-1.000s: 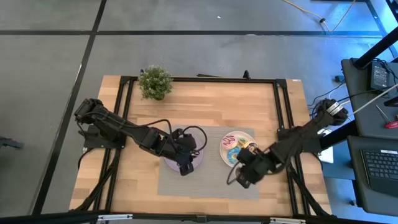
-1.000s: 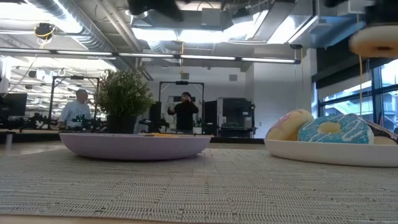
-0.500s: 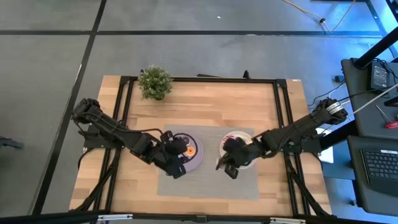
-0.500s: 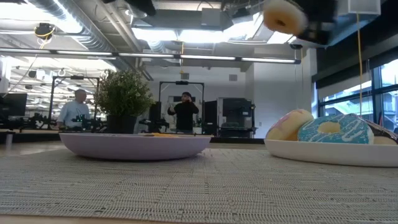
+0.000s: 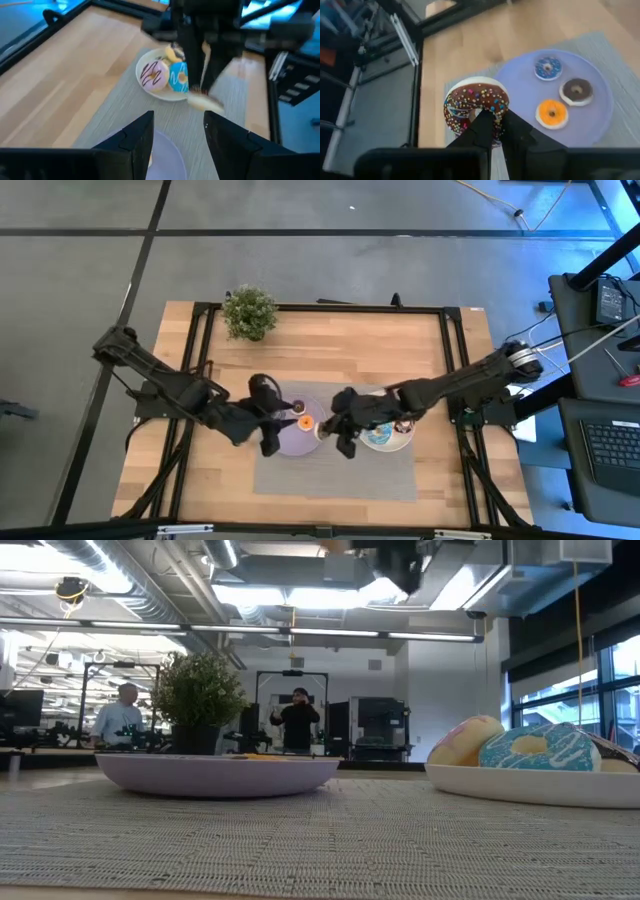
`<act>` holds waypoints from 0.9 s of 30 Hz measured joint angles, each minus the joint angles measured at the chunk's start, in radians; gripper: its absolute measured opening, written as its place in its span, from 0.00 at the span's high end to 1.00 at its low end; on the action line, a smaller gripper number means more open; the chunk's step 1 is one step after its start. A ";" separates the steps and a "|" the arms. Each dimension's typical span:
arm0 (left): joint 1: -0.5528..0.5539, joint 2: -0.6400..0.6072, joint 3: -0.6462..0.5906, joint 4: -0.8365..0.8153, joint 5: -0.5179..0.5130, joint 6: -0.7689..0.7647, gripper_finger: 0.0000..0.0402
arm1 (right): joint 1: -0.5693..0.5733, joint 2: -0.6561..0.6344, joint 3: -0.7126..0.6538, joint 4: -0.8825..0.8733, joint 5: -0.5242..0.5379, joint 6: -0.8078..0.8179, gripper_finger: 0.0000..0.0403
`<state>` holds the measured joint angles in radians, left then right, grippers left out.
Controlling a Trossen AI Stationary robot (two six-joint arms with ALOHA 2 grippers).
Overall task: Pick & Place donuts
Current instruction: Put the small brown donut on the purple plate
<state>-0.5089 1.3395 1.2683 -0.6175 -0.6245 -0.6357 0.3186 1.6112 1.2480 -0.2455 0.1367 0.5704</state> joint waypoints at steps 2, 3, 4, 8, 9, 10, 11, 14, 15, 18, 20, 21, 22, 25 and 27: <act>-0.001 -0.052 -0.066 0.056 -0.012 -0.004 0.58 | -0.007 0.053 0.054 -0.034 -0.014 -0.035 0.92; 0.000 -0.077 -0.098 0.087 -0.014 -0.005 0.58 | -0.010 0.078 0.078 -0.053 -0.015 -0.045 0.91; -0.001 -0.103 -0.129 0.117 -0.016 -0.009 0.58 | -0.012 0.104 0.104 -0.070 -0.015 -0.051 0.91; -0.019 -0.197 -0.242 0.174 -0.035 -0.048 0.58 | -0.029 0.202 0.172 -0.152 -0.023 -0.059 0.90; -0.025 -0.217 -0.265 0.173 -0.051 -0.065 0.58 | -0.033 0.224 0.184 -0.165 -0.029 -0.061 0.90; -0.031 -0.236 -0.287 0.174 -0.069 -0.086 0.58 | -0.037 0.246 0.195 -0.175 -0.032 -0.063 0.90; -0.035 -0.251 -0.308 0.176 -0.087 -0.111 0.58 | -0.042 0.263 0.204 -0.181 -0.034 -0.063 0.90; -0.044 -0.281 -0.355 0.175 -0.133 -0.180 0.58 | -0.054 0.310 0.215 -0.169 -0.035 -0.057 0.90; -0.046 -0.285 -0.368 0.175 -0.142 -0.200 0.58 | -0.059 0.324 0.215 -0.168 -0.035 -0.056 0.90; -0.046 -0.281 -0.384 0.168 -0.137 -0.223 0.58 | -0.074 0.359 0.216 -0.163 -0.035 -0.029 0.90; -0.046 -0.273 -0.386 0.172 -0.139 -0.224 0.58 | -0.085 0.385 0.217 -0.157 -0.035 -0.010 0.91; -0.046 -0.269 -0.387 0.172 -0.139 -0.223 0.58 | -0.092 0.398 0.217 -0.155 -0.036 -0.001 0.91; -0.046 -0.266 -0.387 0.171 -0.139 -0.219 0.58 | -0.096 0.409 0.217 -0.143 -0.043 0.001 0.91; -0.046 -0.262 -0.387 0.171 -0.141 -0.218 0.58 | -0.103 0.431 0.217 -0.064 -0.079 0.002 0.91; -0.045 -0.262 -0.387 0.171 -0.141 -0.218 0.58 | -0.106 0.449 0.217 -0.001 -0.106 0.003 0.91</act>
<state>-0.5544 1.0775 0.8810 -0.4468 -0.7654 -0.8538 0.2129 2.0601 1.4651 -0.2465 0.0312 0.5734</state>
